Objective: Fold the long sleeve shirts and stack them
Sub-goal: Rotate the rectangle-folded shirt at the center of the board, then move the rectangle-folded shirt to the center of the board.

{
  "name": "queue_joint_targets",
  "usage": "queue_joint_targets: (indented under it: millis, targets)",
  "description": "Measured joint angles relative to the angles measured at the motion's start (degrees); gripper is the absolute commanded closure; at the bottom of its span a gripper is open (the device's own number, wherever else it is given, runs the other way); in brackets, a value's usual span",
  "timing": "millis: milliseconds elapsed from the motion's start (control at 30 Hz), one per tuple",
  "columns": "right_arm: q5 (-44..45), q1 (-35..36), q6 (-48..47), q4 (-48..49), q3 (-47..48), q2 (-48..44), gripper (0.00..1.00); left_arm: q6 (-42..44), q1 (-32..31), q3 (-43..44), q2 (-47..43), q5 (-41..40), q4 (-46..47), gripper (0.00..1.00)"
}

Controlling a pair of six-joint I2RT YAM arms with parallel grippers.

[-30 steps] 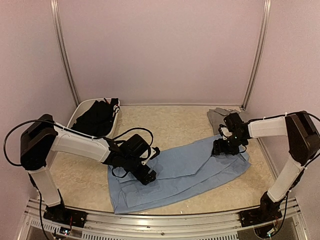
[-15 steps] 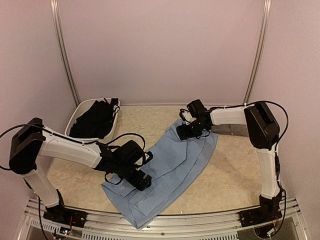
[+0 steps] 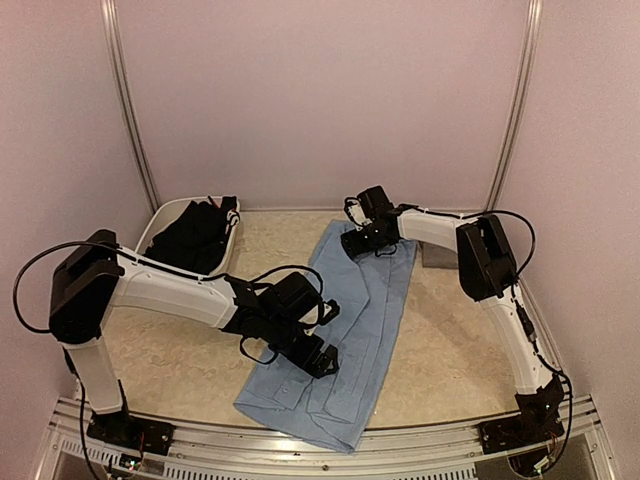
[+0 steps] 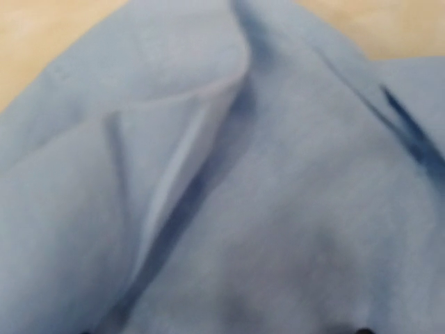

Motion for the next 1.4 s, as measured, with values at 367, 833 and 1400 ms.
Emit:
queue_joint_targets:
  millis: [367, 833, 1400]
  targets:
    - [-0.13, -2.08, -8.57, 3.04, -2.69, -1.31, 0.17, -0.98, -0.85, 13.4, 8.46, 3.32, -0.5, 0.01]
    - [0.52, -2.08, -13.94, 8.37, -29.14, -30.64, 0.16, -0.9, 2.4, 7.15, -6.14, -0.66, 2.4, 0.01]
    - [5.92, -1.92, -1.73, 8.5, -40.7, -26.64, 0.21, -0.92, 7.41, 0.76, -14.32, -6.43, 5.99, 0.01]
